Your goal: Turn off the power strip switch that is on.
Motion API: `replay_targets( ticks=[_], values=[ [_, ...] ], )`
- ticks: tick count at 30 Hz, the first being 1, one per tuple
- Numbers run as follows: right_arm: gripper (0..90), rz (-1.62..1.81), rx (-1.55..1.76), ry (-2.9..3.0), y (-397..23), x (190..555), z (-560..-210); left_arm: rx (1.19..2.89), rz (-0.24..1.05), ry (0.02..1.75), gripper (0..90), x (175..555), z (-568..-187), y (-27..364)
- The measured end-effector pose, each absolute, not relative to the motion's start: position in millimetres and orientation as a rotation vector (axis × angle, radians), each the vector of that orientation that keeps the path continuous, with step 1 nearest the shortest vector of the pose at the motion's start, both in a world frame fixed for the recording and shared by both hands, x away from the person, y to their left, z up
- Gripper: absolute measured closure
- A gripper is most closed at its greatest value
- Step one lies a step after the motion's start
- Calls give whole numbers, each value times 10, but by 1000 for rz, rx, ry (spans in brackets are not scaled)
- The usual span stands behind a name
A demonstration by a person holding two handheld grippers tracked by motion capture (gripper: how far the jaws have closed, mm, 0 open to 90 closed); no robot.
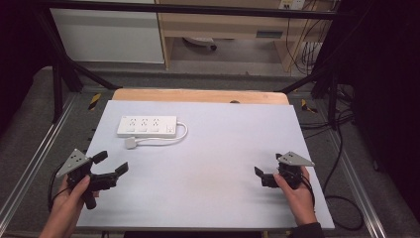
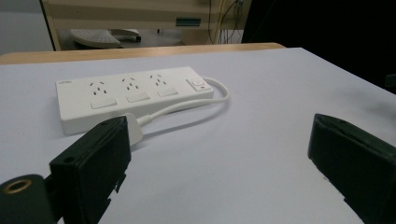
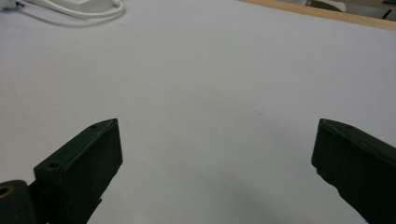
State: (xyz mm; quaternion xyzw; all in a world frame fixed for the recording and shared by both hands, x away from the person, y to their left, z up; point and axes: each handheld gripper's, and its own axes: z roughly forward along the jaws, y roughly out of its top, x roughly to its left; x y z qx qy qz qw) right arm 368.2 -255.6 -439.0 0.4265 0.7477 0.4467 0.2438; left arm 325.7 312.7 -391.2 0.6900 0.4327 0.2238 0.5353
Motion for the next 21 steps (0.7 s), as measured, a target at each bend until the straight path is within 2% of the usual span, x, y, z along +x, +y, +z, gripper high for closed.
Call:
replay_targets(
  ticks=[16,21],
  values=[
    [23,1212,1172,2034,-2569,3687,-4394,1727,477,1032,62,3201,-4194,2967],
    [31,1035,1263,2054,-2586,3744,-4496,1792,468,1046,62,3165,-4307,2896]
  ],
)
